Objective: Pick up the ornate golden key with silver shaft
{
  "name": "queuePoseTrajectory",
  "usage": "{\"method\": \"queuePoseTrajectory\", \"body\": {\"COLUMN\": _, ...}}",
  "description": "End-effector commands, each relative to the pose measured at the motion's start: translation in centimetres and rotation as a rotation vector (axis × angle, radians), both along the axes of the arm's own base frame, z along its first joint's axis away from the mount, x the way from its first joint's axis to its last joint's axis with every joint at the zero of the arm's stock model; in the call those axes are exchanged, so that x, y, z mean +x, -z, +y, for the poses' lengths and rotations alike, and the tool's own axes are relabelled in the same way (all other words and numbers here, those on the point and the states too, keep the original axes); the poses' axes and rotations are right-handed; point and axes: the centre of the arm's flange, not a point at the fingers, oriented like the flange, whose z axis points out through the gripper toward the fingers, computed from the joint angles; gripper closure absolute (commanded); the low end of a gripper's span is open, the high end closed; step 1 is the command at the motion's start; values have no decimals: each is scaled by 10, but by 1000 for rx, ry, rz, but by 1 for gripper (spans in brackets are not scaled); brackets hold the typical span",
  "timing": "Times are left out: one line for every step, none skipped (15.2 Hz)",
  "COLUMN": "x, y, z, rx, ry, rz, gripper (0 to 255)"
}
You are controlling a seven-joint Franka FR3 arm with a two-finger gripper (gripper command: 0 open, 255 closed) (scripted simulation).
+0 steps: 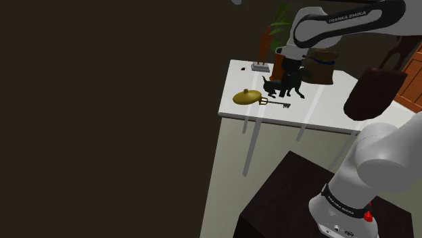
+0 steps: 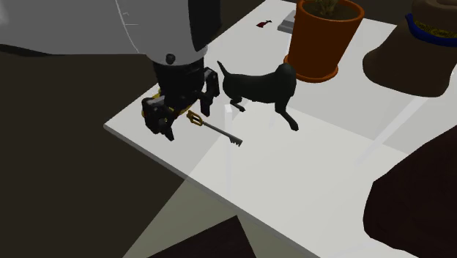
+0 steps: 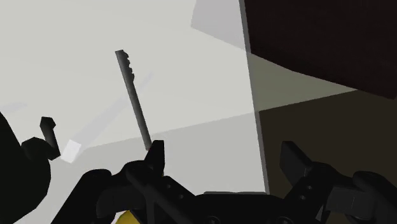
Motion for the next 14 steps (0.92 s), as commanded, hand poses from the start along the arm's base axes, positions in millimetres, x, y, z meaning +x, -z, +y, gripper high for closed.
{"method": "queuePoseTrajectory", "body": {"x": 12, "y": 14, "z": -20, "rx": -4, "ry": -64, "rz": 4, "gripper": 0}}
{"method": "queuePoseTrajectory", "body": {"x": 19, "y": 21, "z": -28, "rx": -5, "ry": -94, "rz": 6, "gripper": 0}}
{"method": "queuePoseTrajectory", "body": {"x": 26, "y": 29, "z": -37, "rx": -7, "ry": -123, "rz": 9, "gripper": 0}}
{"method": "queuePoseTrajectory", "body": {"x": 33, "y": 36, "z": -46, "rx": -8, "ry": -153, "rz": 11, "gripper": 0}}
{"method": "queuePoseTrajectory", "body": {"x": 40, "y": 43, "z": -54, "rx": -9, "ry": -183, "rz": 13, "gripper": 0}}
{"method": "queuePoseTrajectory", "body": {"x": 48, "y": 51, "z": -62, "rx": -10, "ry": -212, "rz": 15, "gripper": 0}}
{"method": "queuePoseTrajectory", "body": {"x": 48, "y": 56, "z": -62, "rx": -10, "ry": -212, "rz": 15, "gripper": 0}}
{"method": "queuePoseTrajectory", "body": {"x": 48, "y": 61, "z": -62, "rx": -10, "ry": -212, "rz": 15, "gripper": 0}}
{"method": "queuePoseTrajectory", "body": {"x": 48, "y": 66, "z": -62, "rx": -10, "ry": -212, "rz": 15, "gripper": 0}}
{"method": "queuePoseTrajectory", "body": {"x": 48, "y": 72, "z": -62, "rx": -10, "ry": -212, "rz": 15, "gripper": 0}}
{"method": "queuePoseTrajectory", "body": {"x": 48, "y": 77, "z": -62, "rx": -10, "ry": -212, "rz": 15, "gripper": 0}}
{"method": "queuePoseTrajectory", "body": {"x": 48, "y": 82, "z": -62, "rx": -10, "ry": -212, "rz": 15, "gripper": 0}}
{"method": "queuePoseTrajectory", "body": {"x": 48, "y": 87, "z": -62, "rx": -10, "ry": -212, "rz": 15, "gripper": 0}}
{"method": "queuePoseTrajectory", "body": {"x": 48, "y": 91, "z": -62, "rx": -10, "ry": -212, "rz": 15, "gripper": 0}}
